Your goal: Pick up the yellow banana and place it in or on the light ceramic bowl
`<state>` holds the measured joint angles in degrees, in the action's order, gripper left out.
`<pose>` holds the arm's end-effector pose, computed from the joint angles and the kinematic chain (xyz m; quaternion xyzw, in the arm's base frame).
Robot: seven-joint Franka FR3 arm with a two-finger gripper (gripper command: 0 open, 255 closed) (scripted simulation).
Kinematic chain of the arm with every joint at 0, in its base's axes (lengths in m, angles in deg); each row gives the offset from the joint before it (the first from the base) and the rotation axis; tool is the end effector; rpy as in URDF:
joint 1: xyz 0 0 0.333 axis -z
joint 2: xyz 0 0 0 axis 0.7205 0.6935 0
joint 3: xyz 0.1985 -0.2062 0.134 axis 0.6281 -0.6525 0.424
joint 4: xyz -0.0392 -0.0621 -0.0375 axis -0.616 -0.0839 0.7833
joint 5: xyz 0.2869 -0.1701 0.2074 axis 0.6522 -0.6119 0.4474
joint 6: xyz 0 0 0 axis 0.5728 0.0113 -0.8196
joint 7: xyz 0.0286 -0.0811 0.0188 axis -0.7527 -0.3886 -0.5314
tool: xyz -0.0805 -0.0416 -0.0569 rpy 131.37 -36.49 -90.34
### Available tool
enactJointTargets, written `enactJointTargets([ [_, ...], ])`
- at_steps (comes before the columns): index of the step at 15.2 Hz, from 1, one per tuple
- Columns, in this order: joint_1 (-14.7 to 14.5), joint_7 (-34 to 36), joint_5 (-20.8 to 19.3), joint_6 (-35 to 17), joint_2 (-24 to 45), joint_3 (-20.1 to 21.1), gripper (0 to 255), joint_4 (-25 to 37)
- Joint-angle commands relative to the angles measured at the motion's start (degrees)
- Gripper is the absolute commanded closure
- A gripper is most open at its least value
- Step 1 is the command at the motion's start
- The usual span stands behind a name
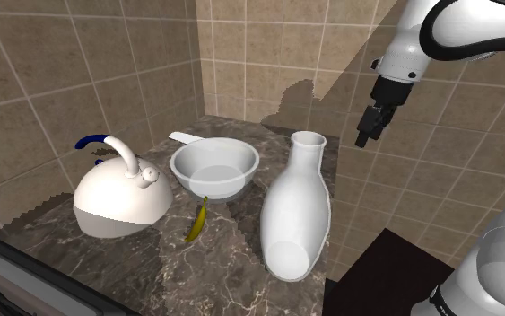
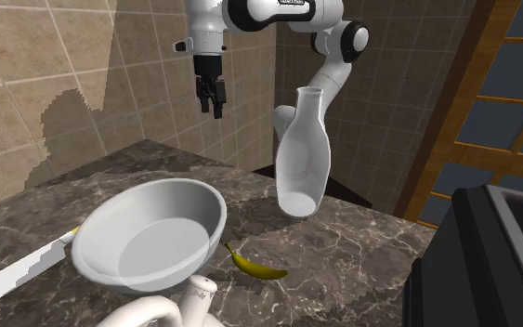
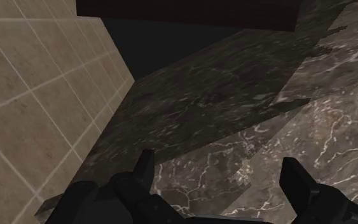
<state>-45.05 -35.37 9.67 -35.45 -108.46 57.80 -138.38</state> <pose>0.3240 -0.0132 0.5893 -0.9978 -0.0220 -0.0402 0.0480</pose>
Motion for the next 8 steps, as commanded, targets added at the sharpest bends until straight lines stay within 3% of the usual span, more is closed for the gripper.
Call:
enactJointTargets([
  [1, 0.0, 0.0, 0.0, 0.0, 0.0, 0.0, 0, 0.0],
  [8, -0.4, 18.7, 5.9, -0.8, -1.0, 11.9, 0, -1.1],
])
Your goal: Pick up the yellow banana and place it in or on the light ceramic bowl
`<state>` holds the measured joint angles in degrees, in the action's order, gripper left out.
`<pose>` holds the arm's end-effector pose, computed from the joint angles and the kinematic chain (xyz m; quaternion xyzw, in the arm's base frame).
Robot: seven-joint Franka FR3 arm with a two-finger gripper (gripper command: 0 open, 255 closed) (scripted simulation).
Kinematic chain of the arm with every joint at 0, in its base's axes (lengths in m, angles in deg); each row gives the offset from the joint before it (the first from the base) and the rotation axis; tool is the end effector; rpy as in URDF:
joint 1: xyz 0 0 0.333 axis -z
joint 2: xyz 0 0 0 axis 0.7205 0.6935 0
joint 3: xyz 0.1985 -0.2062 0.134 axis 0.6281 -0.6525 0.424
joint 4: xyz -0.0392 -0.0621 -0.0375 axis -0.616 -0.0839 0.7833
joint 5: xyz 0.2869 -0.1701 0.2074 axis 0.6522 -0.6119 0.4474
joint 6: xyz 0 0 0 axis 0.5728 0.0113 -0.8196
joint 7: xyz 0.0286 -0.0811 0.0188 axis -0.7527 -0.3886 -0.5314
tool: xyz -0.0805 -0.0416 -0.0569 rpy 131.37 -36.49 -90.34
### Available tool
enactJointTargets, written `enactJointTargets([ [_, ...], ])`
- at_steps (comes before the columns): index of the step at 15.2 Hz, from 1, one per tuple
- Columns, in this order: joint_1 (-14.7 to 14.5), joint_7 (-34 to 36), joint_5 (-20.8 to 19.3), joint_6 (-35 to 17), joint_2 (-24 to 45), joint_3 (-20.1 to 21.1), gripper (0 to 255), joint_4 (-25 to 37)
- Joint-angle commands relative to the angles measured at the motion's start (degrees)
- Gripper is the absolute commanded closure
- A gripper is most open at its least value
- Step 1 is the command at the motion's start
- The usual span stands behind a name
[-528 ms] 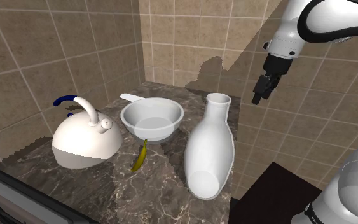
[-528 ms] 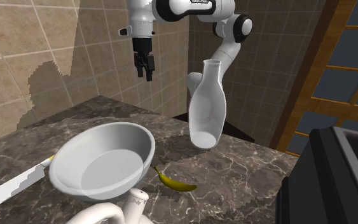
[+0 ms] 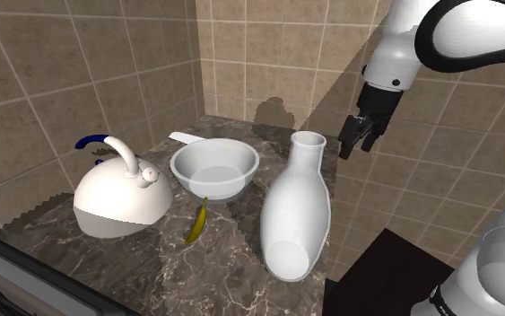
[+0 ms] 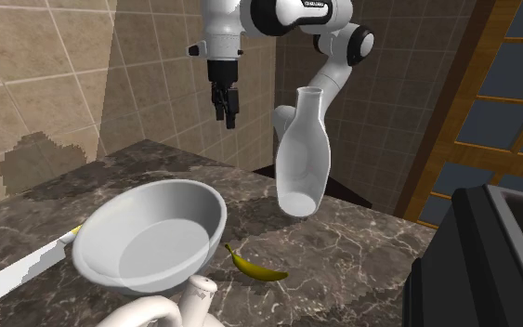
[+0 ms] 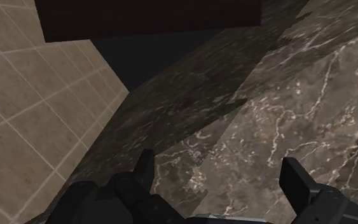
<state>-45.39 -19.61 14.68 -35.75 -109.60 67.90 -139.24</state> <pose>0.3156 0.0689 0.5856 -0.9974 0.0502 -0.0349 0.0377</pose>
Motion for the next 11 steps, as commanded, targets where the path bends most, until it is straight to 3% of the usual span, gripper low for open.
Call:
enactJointTargets([
  [1, 0.0, 5.6, 1.7, -0.7, 0.5, 3.5, 0, 0.0],
  [11, 2.5, 32.6, 6.7, -3.8, 10.9, 21.2, 0, 8.8],
])
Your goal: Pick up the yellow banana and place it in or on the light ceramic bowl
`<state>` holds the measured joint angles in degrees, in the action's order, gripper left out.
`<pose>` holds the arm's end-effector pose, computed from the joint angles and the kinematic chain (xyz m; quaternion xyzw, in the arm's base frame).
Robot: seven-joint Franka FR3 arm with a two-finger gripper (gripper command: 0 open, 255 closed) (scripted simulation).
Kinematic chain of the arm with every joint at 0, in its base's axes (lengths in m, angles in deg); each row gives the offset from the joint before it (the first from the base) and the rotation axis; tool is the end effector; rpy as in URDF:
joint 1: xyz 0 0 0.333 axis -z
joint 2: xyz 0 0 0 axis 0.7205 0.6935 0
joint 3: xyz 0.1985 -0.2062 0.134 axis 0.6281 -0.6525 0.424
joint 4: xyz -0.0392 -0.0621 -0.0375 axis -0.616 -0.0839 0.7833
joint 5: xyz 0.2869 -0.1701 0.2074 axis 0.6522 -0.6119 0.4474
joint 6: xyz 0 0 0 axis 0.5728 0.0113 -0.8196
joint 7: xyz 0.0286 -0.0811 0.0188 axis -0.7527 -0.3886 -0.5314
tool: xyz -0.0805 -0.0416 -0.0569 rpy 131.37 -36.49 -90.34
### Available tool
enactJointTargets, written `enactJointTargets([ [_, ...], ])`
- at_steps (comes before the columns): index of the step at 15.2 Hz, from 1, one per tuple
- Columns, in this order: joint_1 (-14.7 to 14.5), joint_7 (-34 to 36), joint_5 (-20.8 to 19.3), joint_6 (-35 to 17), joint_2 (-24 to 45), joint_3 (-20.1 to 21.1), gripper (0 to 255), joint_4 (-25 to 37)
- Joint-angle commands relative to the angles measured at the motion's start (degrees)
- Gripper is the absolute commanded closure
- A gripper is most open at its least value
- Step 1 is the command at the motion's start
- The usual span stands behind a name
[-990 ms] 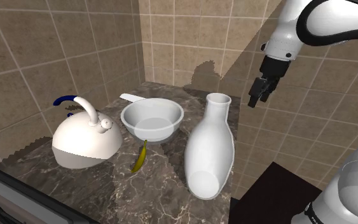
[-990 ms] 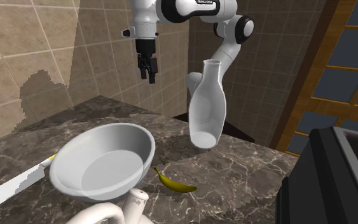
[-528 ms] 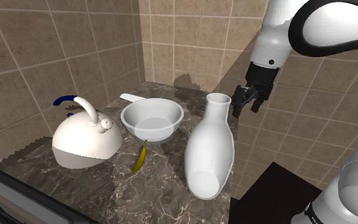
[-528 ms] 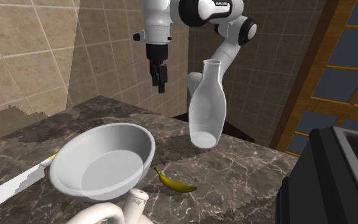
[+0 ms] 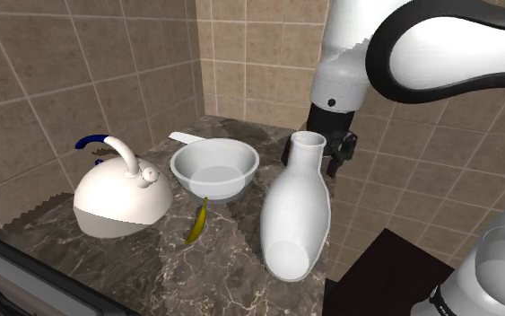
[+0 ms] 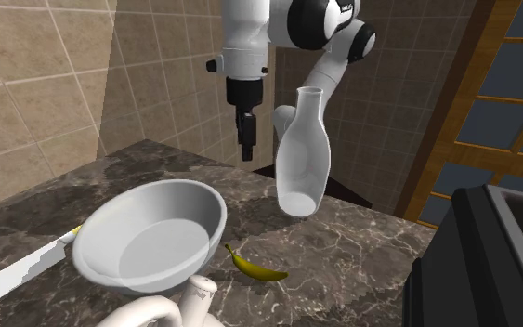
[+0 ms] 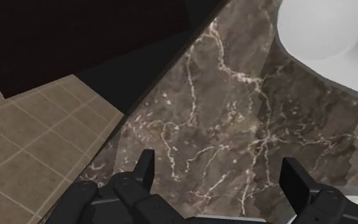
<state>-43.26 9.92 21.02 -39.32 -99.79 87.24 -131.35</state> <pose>0.3343 0.2187 0.5695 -0.9820 0.1863 -0.0255 0.0183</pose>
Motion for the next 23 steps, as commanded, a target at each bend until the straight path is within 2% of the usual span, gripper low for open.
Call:
enactJointTargets([
  [1, 0.9, 5.9, 0.3, -0.6, 2.7, 3.6, 0, 2.4],
  [4, 2.9, 14.6, -0.7, -1.6, 8.4, 9.4, 0, 7.2],
  [7, 5.5, 23.9, -3.4, -2.4, 15.3, 15.6, 0, 12.9],
  [10, 7.9, 34.6, -8.9, -2.7, 24.3, 22.3, 0, 19.5],
  [12, 8.5, 42.8, -14.8, -2.3, 31.9, 26.6, 0, 24.6],
  [13, 8.0, 47.2, -18.4, -1.8, 36.2, 28.3, 0, 27.3],
  [15, 4.7, 55.6, -25.8, 0.2, 45.1, 29.6, 0, 33.4],
  [18, -4.0, 64.8, -34.2, 4.5, 56.4, 26.9, 0, 44.0],
  [19, -5.1, 65.3, -34.7, 4.9, 57.2, 26.2, 0, 45.1],
  [23, -4.4, 65.5, -34.6, 1.7, 57.0, 26.0, 0, 41.7],
])
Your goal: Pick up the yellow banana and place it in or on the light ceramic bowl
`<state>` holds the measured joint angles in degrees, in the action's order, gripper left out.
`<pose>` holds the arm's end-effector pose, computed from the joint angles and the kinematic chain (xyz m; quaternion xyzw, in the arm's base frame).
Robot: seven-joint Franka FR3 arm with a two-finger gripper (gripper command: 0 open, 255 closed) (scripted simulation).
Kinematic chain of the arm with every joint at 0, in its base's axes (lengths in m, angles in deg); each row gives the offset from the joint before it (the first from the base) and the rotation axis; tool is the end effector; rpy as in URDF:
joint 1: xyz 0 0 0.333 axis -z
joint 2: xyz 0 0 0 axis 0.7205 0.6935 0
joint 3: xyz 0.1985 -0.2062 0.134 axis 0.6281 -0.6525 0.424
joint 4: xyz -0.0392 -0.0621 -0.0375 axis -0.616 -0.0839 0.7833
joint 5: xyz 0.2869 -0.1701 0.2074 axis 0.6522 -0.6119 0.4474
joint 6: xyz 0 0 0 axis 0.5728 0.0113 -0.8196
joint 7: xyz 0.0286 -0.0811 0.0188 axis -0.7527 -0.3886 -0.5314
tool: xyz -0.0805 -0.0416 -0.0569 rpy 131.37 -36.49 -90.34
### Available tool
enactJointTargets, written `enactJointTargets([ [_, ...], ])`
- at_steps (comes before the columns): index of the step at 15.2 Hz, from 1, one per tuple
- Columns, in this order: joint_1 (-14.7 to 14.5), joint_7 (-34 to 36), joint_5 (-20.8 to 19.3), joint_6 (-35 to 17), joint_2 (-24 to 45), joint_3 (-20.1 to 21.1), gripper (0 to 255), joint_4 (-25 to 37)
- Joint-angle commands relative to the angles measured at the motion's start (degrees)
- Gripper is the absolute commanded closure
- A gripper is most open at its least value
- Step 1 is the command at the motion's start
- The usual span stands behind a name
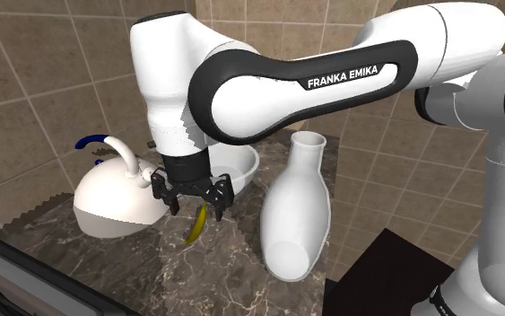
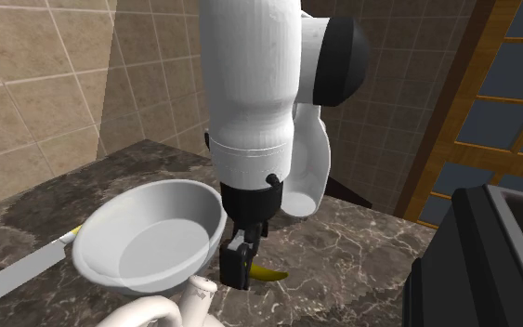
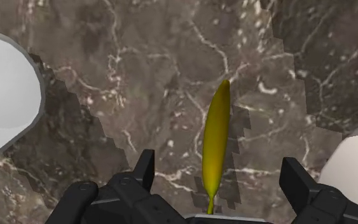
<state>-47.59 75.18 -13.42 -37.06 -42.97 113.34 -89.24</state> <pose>0.4516 0.4500 0.5142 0.9093 -0.4159 0.0060 0.0152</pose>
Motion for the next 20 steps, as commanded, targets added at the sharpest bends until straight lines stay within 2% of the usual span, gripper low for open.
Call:
enactJointTargets([
  [1, 0.1, 0.3, -0.2, -1.3, 0.1, -0.1, 0, -1.2],
  [3, 0.5, 0.4, -0.3, -3.3, 0.2, -0.2, 0, -3.2],
  [11, 0.5, 0.4, -0.3, -3.3, 0.2, -0.3, 0, -3.2],
  [12, 0.3, 0.4, -0.6, -3.2, 0.6, -0.5, 255, -2.8],
  [20, 0.9, 0.0, -0.2, -3.4, 0.0, -0.3, 255, -3.4],
])
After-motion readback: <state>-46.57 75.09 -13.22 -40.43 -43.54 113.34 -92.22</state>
